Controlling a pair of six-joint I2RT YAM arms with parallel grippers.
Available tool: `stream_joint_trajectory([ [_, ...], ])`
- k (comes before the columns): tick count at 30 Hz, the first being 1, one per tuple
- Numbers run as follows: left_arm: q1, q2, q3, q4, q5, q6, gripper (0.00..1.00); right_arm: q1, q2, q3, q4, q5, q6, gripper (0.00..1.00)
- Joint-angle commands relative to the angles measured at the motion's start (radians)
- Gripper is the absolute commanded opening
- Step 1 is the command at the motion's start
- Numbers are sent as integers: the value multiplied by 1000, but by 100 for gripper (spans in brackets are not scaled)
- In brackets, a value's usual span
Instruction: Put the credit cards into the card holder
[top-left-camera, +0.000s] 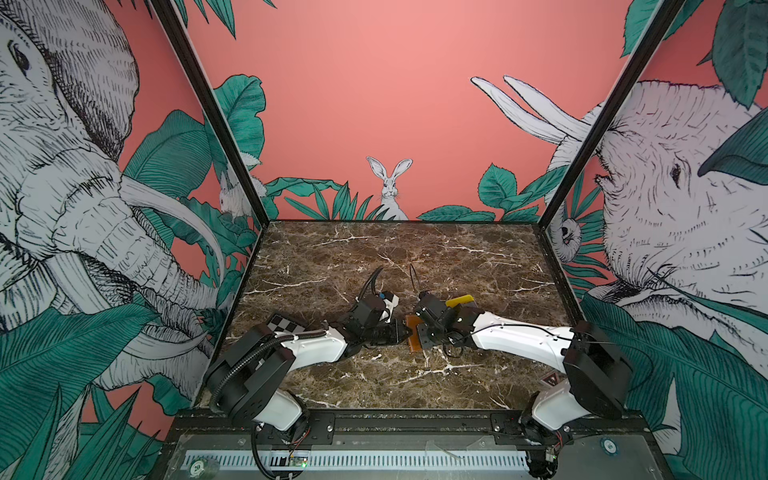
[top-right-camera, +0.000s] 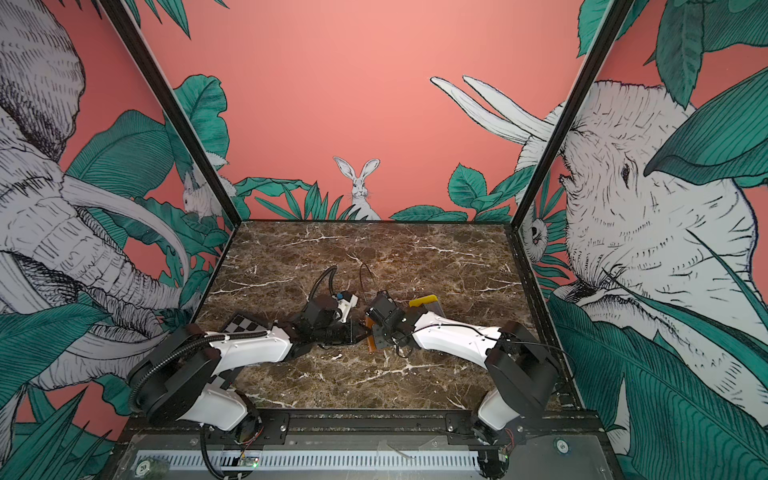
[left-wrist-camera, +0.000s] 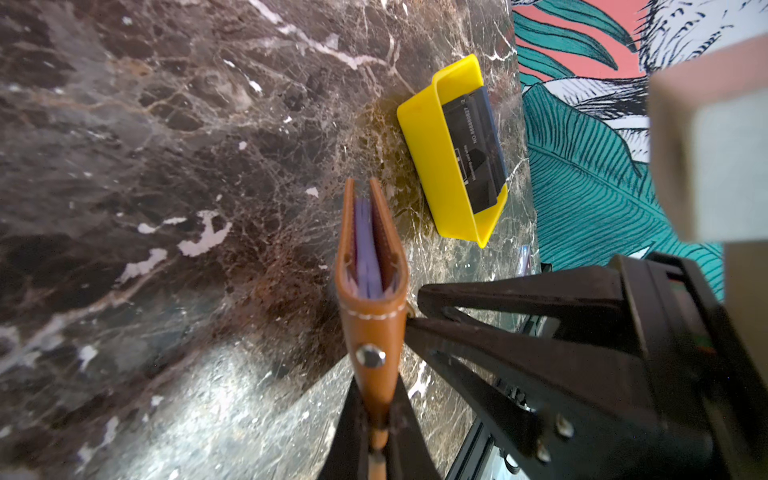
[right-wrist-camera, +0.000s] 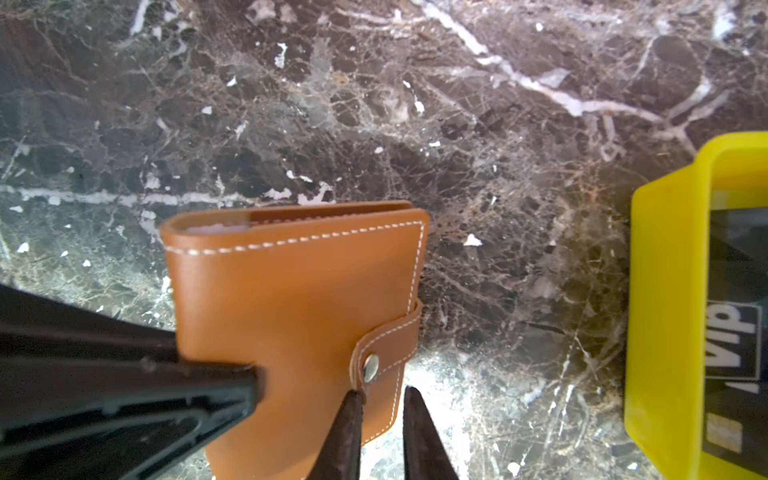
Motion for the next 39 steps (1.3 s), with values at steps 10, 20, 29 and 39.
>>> stream_joint_trajectory([
  [10,-12,10,21,37,18,-9,7,-6,21,15,3,27,2,17],
  [20,-16,18,16,43,20,-8,7,-1,43,36,37,-4,-2,19],
  [29,-18,15,15,44,19,-9,7,1,95,84,-6,57,8,20],
  [39,-21,18,19,40,17,-9,7,1,102,95,-49,103,21,13],
])
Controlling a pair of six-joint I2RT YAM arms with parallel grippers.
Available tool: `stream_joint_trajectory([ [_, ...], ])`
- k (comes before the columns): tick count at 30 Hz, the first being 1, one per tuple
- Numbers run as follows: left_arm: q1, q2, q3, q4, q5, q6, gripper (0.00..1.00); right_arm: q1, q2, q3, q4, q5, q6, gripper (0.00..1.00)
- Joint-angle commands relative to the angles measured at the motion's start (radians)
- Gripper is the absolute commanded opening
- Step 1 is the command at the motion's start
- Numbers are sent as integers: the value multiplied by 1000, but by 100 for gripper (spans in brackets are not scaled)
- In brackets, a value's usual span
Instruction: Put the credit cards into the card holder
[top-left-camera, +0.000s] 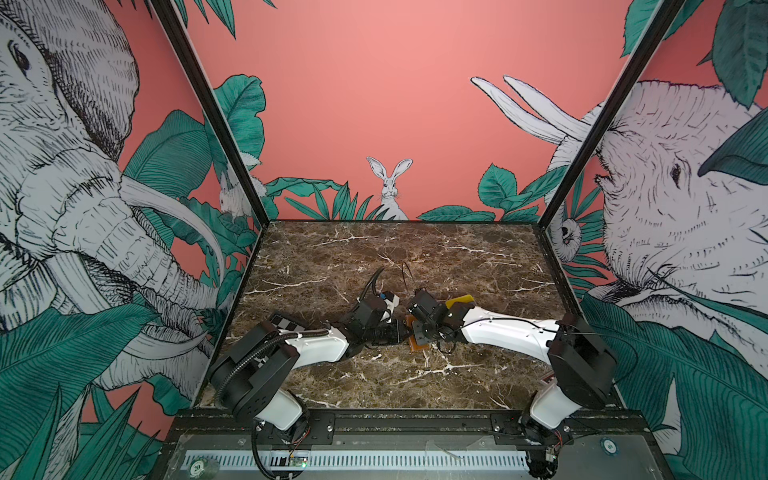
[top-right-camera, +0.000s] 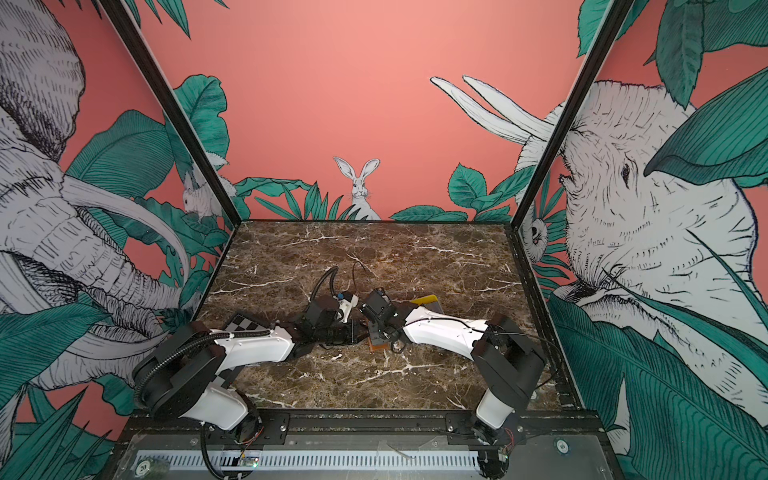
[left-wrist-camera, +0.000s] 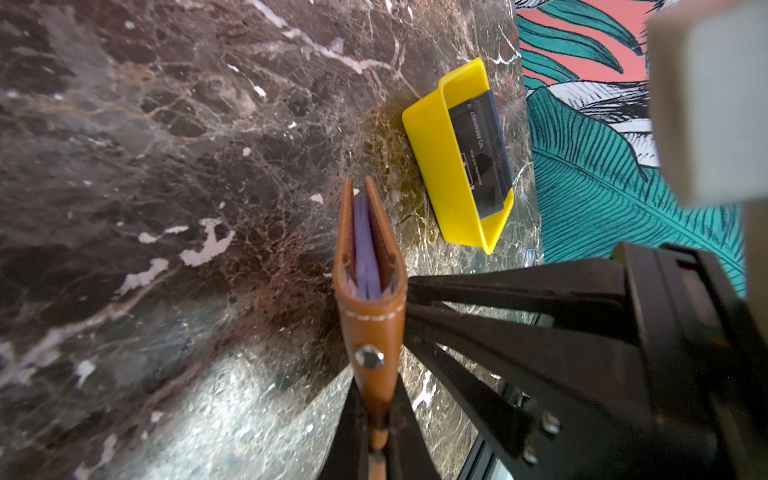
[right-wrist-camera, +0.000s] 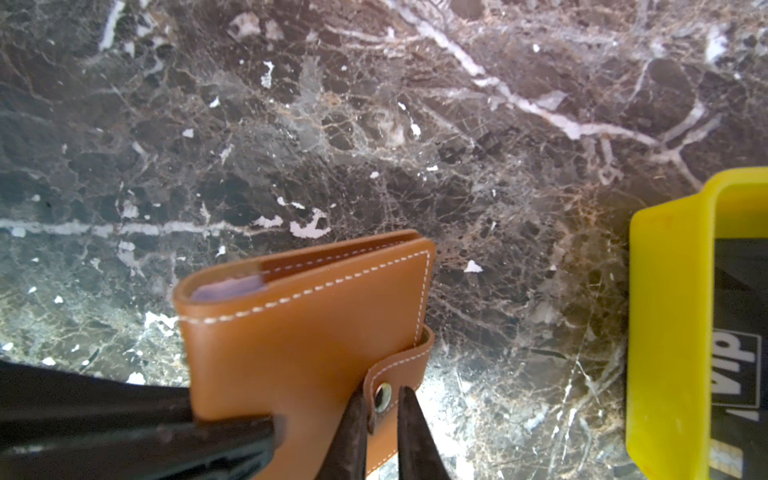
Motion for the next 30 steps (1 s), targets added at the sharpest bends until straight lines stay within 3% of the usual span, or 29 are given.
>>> stream_joint_trajectory([
  [1,-14,-8,19,9,31,-5,7,-3,17,15,-21,63,11,12],
  [30,-16,-2,-12,17,-25,-26,7,9,-85,-58,-7,104,48,1],
])
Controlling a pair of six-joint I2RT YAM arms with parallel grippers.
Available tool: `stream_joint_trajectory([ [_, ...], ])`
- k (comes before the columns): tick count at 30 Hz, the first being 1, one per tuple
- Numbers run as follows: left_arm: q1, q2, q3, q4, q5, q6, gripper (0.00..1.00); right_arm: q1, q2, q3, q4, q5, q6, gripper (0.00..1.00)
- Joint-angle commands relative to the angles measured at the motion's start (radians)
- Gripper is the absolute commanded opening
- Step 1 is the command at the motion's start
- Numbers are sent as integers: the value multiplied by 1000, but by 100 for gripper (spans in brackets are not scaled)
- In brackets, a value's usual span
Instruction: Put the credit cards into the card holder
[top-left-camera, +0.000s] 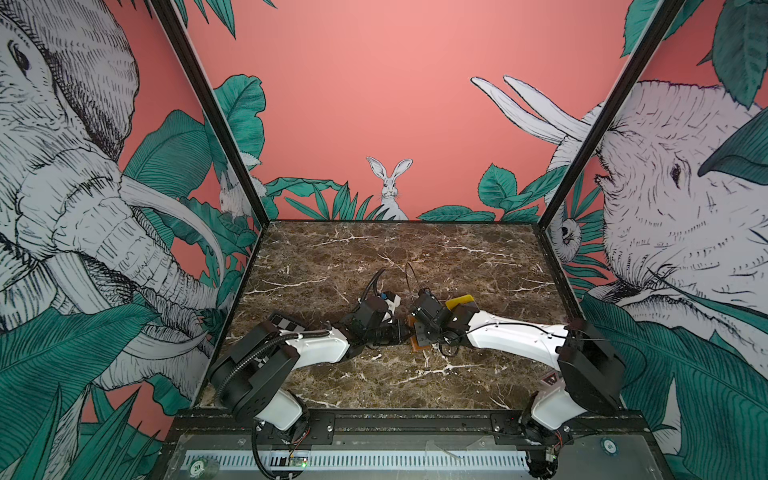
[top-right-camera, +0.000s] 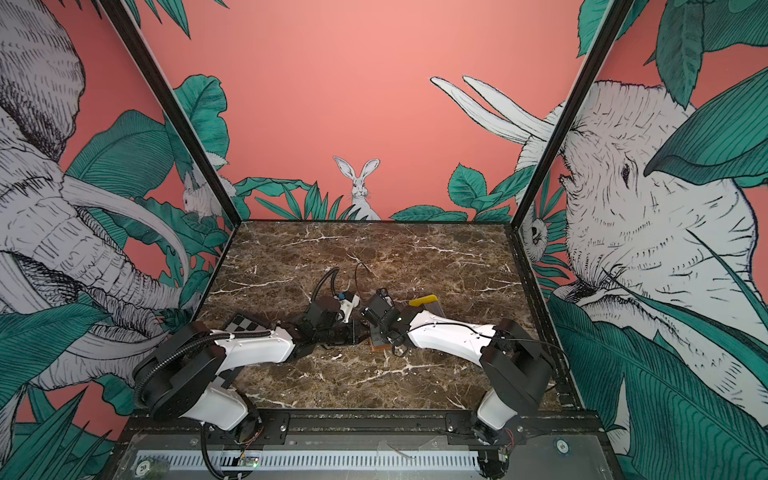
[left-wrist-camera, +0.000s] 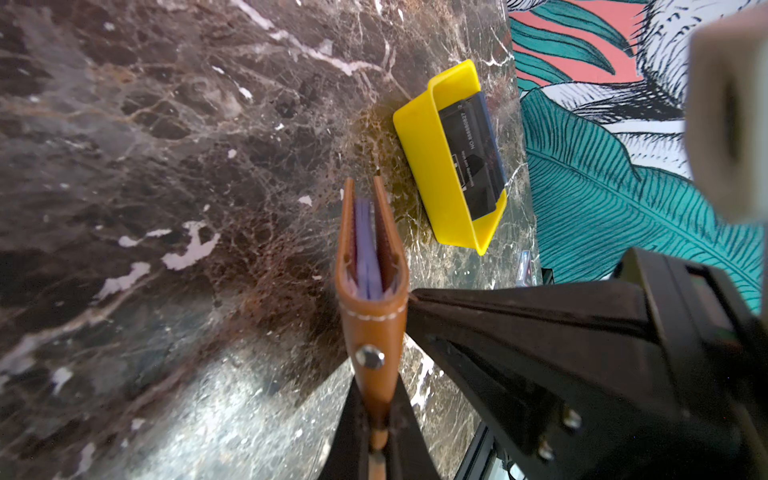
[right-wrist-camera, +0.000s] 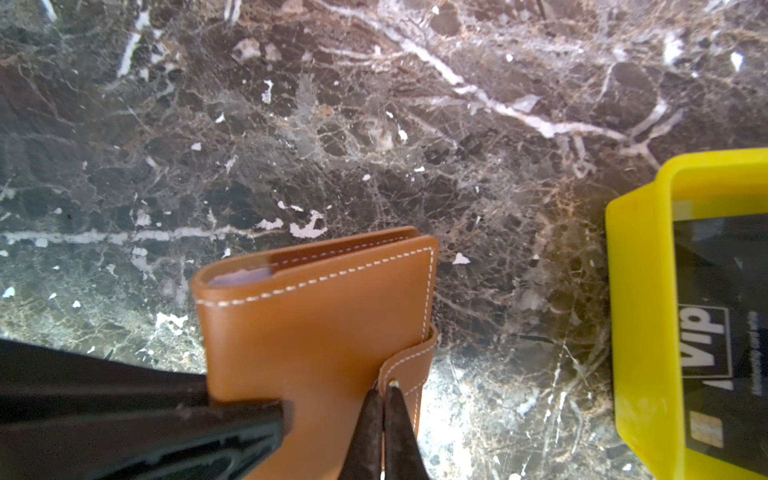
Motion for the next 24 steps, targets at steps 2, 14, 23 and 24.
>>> stream_joint_trajectory([
  [2,-5,-2,-15,2,-17,-16,7,-6,-35,-13,-32,70,10,1],
  [14,-3,0,-26,-15,-43,-29,7,-7,-60,-6,-84,121,28,0],
  [23,-3,0,-29,-12,-39,-29,7,-8,-61,1,-104,134,37,0],
  [24,-3,1,-28,-13,-39,-29,7,-8,-63,1,-94,124,32,0],
])
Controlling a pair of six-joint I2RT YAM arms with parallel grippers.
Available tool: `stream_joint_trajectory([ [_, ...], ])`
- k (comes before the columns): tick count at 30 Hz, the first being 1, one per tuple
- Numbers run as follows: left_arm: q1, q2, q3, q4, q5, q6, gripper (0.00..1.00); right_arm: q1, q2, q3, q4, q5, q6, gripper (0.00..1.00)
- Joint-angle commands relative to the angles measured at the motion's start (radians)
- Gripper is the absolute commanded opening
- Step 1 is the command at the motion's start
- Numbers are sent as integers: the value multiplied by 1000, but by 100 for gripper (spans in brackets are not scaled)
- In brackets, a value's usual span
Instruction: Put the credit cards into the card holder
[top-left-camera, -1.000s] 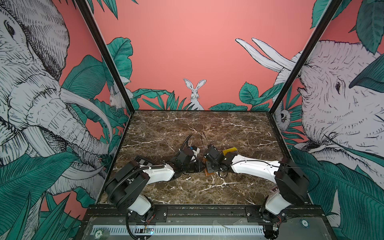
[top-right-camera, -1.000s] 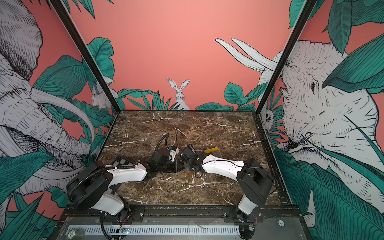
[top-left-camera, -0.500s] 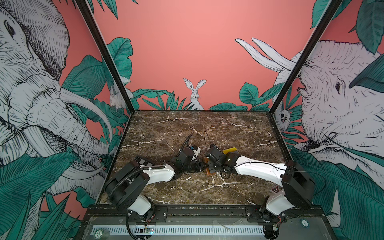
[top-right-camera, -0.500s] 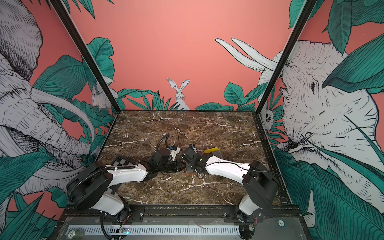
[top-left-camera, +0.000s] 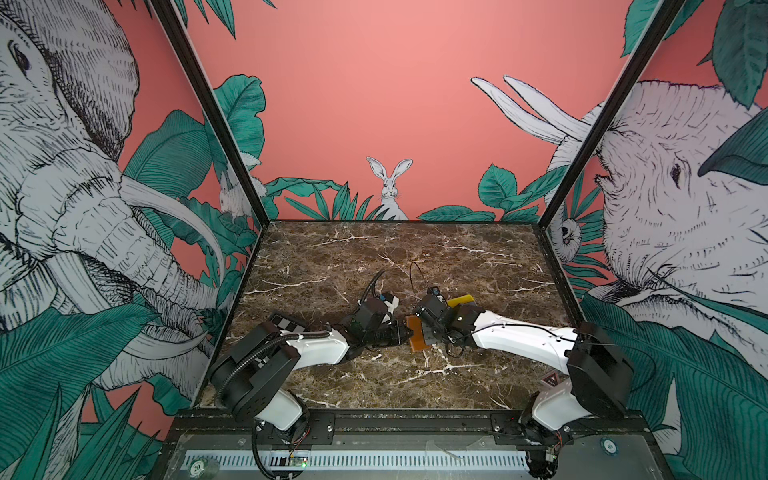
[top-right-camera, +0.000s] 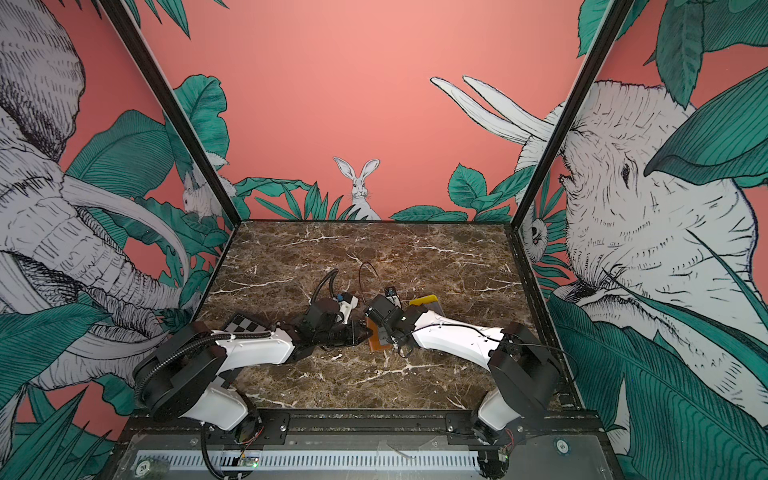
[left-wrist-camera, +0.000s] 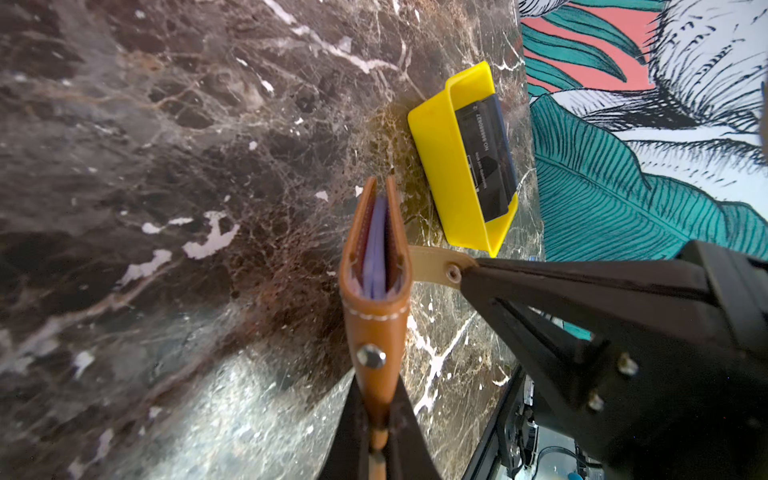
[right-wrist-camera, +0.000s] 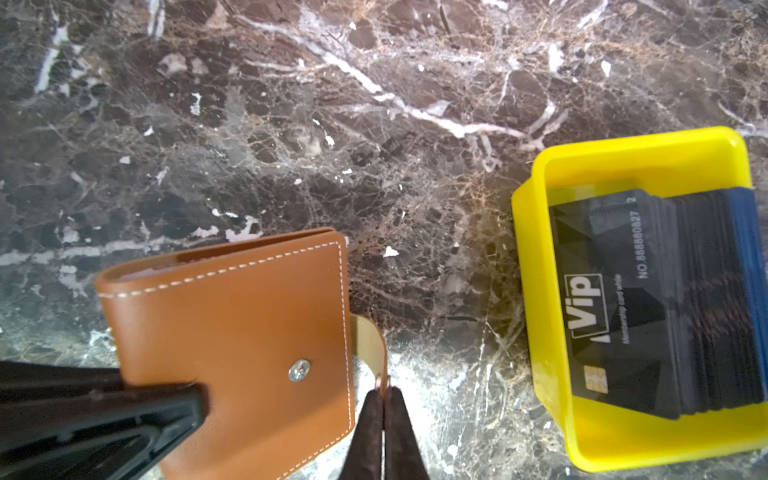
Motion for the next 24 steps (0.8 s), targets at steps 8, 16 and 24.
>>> stream_joint_trajectory([
  [8,0,2,-5,-17,0,-6,10,-1,-33,-11,45,-30,-24,0],
  [16,0,28,-9,-11,8,-21,17,-1,-56,-19,60,-50,-19,0],
  [24,6,49,-21,1,-11,-78,36,-1,-85,-15,37,-62,-27,0],
])
